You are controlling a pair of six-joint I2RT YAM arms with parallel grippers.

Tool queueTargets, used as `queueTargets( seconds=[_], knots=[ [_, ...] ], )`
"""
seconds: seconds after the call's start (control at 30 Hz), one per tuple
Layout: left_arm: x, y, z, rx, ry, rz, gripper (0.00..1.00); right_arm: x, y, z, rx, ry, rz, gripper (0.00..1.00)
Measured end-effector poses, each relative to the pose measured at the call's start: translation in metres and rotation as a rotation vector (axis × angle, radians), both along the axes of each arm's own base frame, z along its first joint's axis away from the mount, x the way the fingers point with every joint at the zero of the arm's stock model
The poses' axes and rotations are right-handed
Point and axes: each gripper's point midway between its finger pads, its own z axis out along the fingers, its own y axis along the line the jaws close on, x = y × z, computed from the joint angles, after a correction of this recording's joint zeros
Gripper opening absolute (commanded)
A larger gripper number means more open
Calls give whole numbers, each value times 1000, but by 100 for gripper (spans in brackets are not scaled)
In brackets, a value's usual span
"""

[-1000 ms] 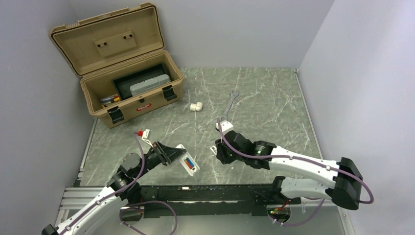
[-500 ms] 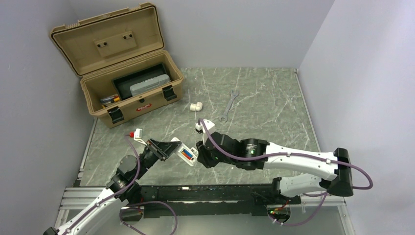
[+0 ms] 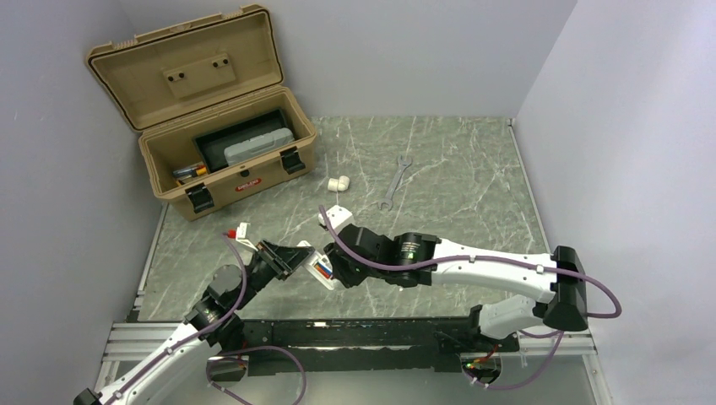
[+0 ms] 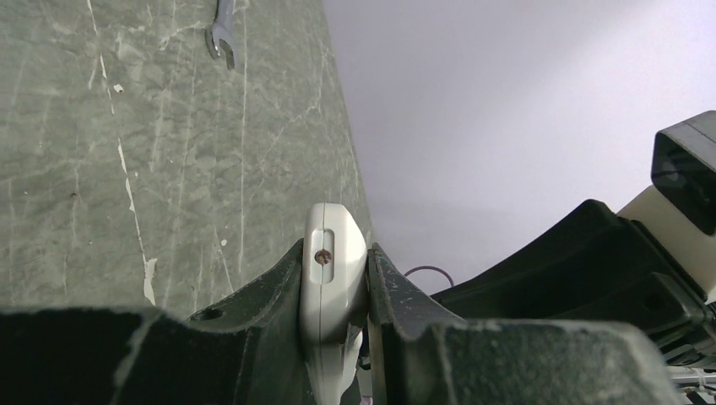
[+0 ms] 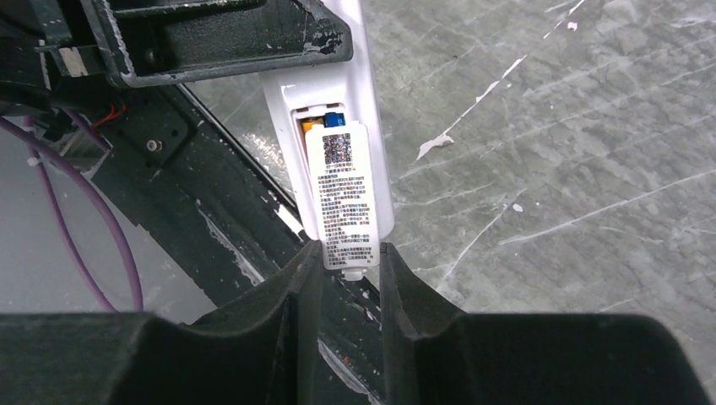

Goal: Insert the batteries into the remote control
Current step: Load the battery cover into the remote control.

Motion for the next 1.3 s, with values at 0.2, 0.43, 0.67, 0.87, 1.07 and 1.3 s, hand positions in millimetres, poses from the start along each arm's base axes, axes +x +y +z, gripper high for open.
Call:
queueTargets(
  seconds=[0.2,0.43,0.67,0.87,1.07,1.3],
  knots=[
    [0,0,-2,0,10,0,0,-2,4,-13,-33,19,14,5],
    [1,-1,-5,7,21,-1,0,-3,12,-23,-54,39,31,5],
    [1,-1,-4,6,21,0,0,-4,15,-23,-48,45,38,5],
    [1,-1,-3,1,19,0,0,-3,16,-23,-44,42,34,6],
    [0,-1,-3,-2,22,-1,0,-1,16,-22,-43,37,28,6],
    [0,-1,-2,-7,20,0,0,0,16,-22,-42,38,25,6]
  ],
)
